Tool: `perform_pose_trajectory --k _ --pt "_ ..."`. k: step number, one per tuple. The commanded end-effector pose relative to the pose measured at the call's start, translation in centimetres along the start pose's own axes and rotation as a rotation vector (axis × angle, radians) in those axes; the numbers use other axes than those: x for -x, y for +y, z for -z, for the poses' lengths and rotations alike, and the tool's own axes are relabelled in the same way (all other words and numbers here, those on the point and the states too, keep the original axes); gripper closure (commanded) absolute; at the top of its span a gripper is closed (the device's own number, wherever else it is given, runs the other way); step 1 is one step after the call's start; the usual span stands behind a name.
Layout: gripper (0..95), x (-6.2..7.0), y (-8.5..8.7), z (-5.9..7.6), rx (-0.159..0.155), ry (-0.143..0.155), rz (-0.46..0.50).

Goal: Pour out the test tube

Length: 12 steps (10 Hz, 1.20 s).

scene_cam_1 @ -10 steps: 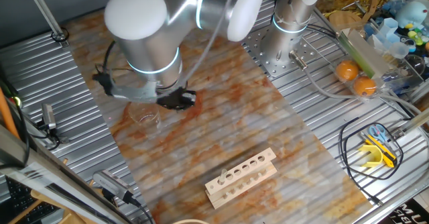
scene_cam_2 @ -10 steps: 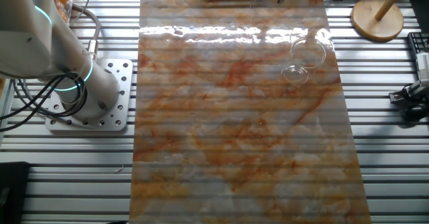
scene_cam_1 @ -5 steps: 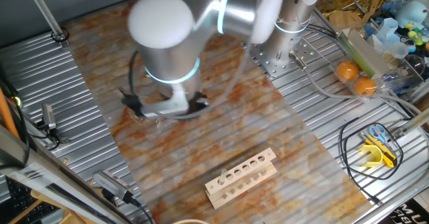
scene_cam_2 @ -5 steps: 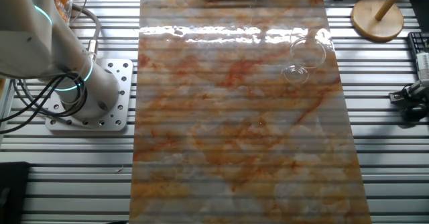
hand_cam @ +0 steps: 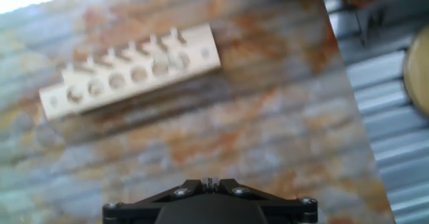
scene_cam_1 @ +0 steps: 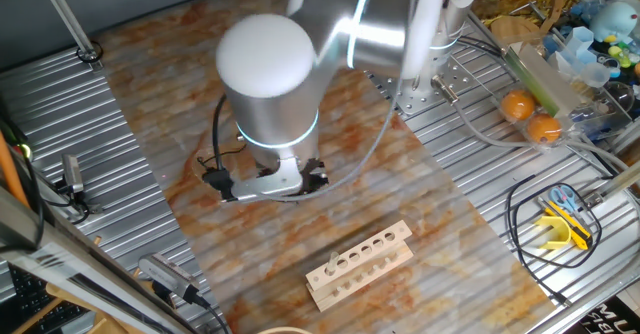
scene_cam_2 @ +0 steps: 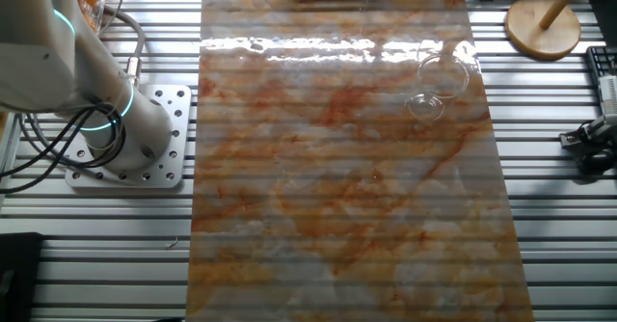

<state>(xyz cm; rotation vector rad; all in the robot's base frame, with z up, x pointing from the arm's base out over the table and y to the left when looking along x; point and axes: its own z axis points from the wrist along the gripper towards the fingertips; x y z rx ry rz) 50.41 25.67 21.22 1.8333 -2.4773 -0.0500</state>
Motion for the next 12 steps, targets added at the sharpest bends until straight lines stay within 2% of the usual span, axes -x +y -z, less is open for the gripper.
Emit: perform_pose_trajectory --k 1,2,3,4,5,6,8,10,11,12 --pt "95.0 -0.1 0.1 0.0 -0.033 0.018 0.070" --pt "95.0 -0.1 0.1 0.0 -0.036 0.022 0.123" --pt "95.0 -0.1 0.1 0.0 -0.043 0.047 0.172" --pt "95.0 -0.1 0.1 0.0 -0.043 0.051 0.195" --pt "95.0 -0.1 0.1 -0.1 -0.031 0.007 0.237" --pt "95.0 0.2 0.3 -0.1 -0.029 -0.007 0.245" --pt "95.0 2.1 1.5 0.4 -0.034 0.027 0.251" --pt "95.0 5.0 3.0 1.4 -0.042 0.077 0.235" --pt "95.0 6.3 3.7 2.1 -0.044 0.116 0.230" --pt "95.0 7.0 4.2 2.4 -0.048 0.140 0.221"
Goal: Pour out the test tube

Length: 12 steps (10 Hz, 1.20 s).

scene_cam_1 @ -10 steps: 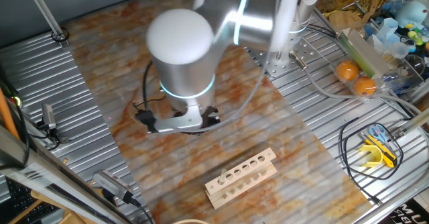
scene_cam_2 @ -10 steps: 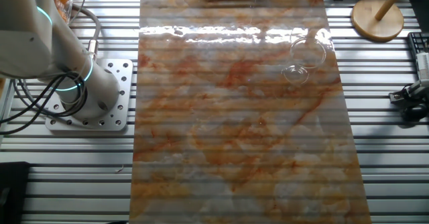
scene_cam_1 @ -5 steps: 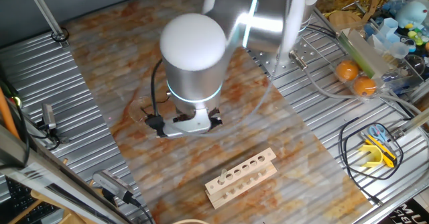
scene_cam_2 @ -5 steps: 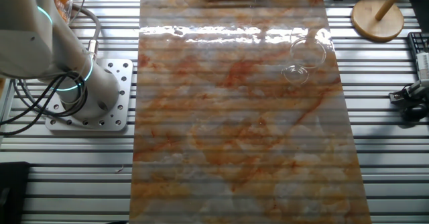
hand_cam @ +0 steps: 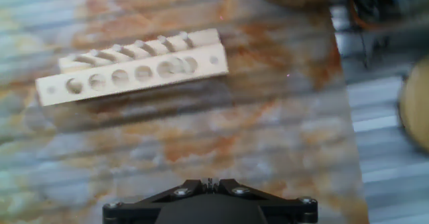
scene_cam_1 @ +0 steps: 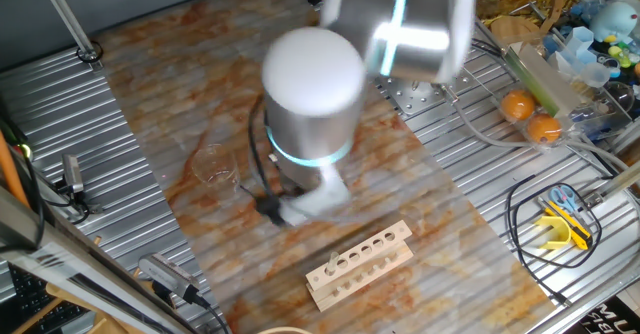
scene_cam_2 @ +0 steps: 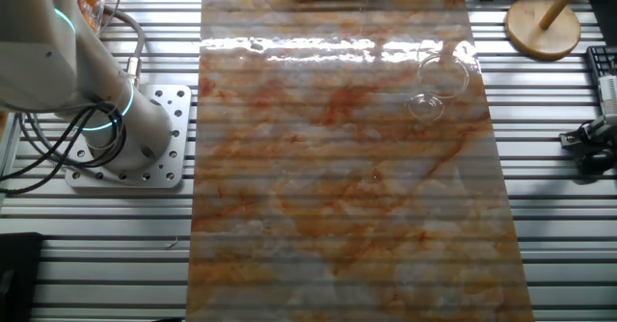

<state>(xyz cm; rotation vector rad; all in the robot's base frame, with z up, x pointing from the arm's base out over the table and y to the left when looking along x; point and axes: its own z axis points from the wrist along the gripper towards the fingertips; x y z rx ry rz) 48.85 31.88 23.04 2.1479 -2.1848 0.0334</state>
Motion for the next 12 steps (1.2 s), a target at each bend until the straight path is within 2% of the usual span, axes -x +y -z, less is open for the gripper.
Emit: perform_pose_trajectory --k 1,2,4,7,12 --pt "95.0 2.8 0.6 1.1 0.005 0.104 -0.069" --pt "95.0 3.9 0.8 1.1 0.003 0.133 -0.076" --pt "95.0 5.1 0.9 0.7 -0.002 0.166 -0.084" --pt "95.0 6.1 1.0 0.3 -0.001 0.162 -0.081" --pt "95.0 7.7 1.2 -0.4 -0.005 0.183 -0.095"
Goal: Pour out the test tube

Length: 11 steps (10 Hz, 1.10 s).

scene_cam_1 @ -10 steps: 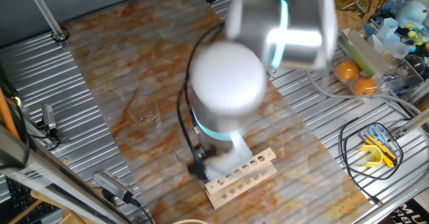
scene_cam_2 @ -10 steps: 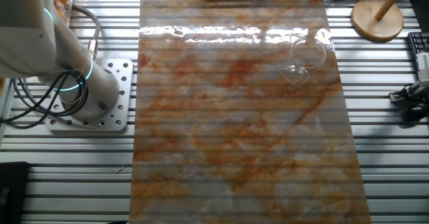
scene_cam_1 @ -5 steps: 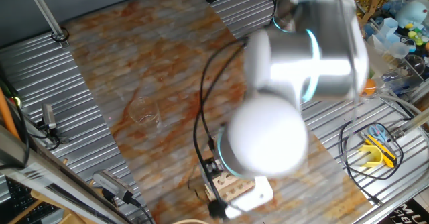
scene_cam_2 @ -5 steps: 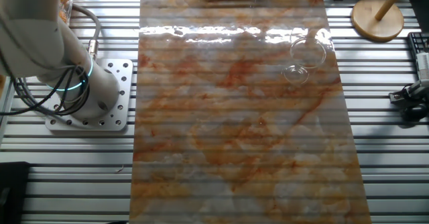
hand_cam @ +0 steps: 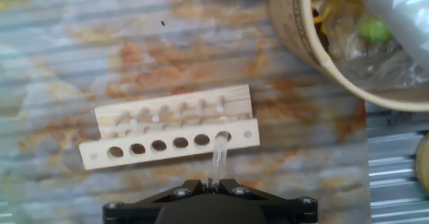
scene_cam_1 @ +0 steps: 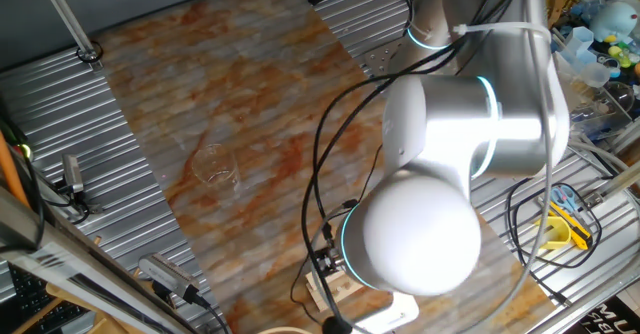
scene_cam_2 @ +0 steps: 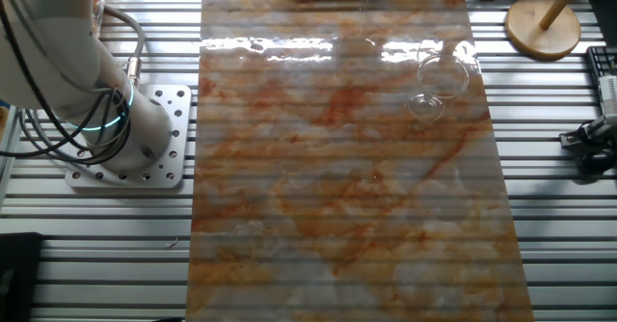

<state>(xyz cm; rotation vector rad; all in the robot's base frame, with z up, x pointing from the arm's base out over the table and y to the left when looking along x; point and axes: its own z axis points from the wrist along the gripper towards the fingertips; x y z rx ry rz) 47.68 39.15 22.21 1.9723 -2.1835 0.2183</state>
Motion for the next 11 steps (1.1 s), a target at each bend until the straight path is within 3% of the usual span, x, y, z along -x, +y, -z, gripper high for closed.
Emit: perform_pose_trajectory --k 1,11 --pt "95.0 0.7 0.1 -0.1 0.001 0.020 -0.013" --pt "95.0 2.1 0.2 -1.2 -0.002 0.018 -0.045"
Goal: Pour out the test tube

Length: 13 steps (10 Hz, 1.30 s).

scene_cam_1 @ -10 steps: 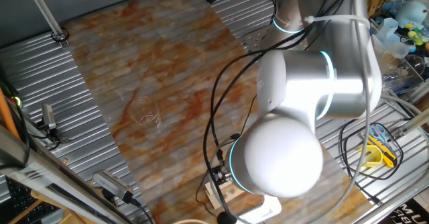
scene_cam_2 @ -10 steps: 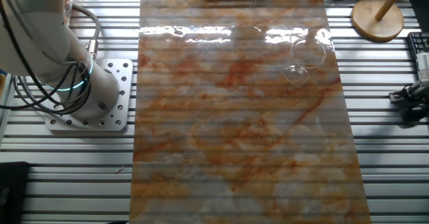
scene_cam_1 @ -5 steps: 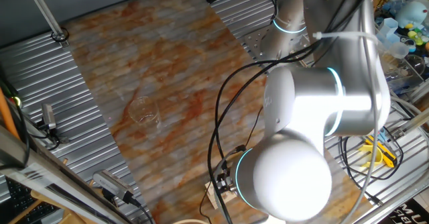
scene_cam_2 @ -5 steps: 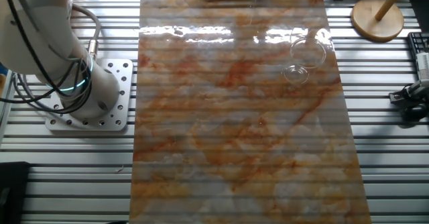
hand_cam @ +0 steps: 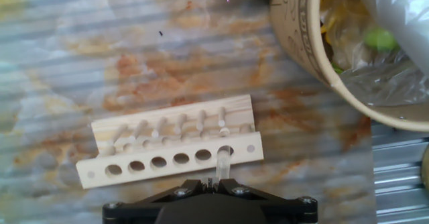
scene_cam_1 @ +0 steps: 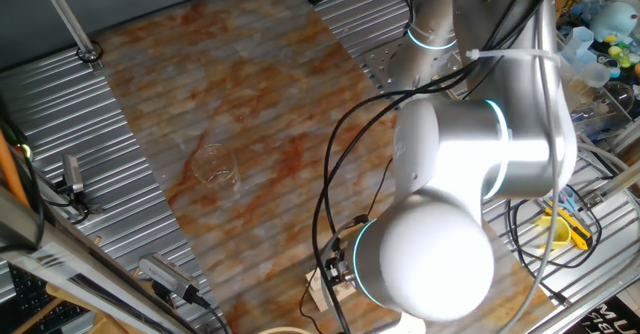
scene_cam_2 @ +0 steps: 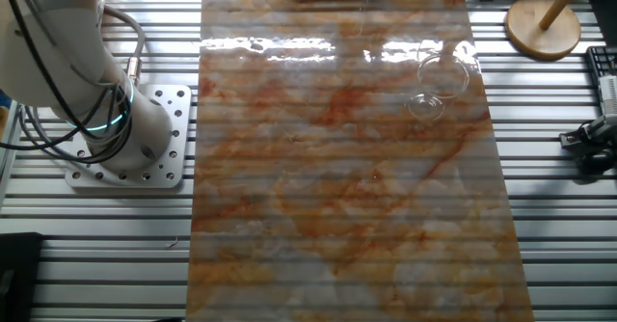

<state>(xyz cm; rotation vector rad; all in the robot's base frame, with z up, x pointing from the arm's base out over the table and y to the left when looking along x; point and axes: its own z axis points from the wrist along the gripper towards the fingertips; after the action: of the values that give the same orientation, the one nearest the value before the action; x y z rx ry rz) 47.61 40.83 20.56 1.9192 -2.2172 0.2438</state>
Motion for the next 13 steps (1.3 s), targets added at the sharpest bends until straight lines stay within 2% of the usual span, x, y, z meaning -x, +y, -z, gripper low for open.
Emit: perform_pose_trajectory --k 1,2,3,4,6,7,9,10,13 --pt "95.0 0.16 -0.01 -0.03 -0.003 0.006 0.005" --pt "95.0 0.17 -0.02 -0.04 -0.004 0.009 0.008" --pt "95.0 -0.01 -0.17 -0.24 -0.025 0.056 0.014" --pt "95.0 -0.01 -0.17 -0.24 -0.035 0.067 0.029" --pt "95.0 -0.01 -0.17 -0.24 -0.038 0.061 0.088" --pt "95.0 -0.01 -0.17 -0.24 -0.038 0.068 0.150" --pt "95.0 -0.01 -0.17 -0.24 -0.042 0.082 0.215" --pt "76.0 -0.01 -0.17 -0.24 -0.038 0.085 0.239" --pt "76.0 0.79 0.43 -0.50 -0.037 0.089 0.263"
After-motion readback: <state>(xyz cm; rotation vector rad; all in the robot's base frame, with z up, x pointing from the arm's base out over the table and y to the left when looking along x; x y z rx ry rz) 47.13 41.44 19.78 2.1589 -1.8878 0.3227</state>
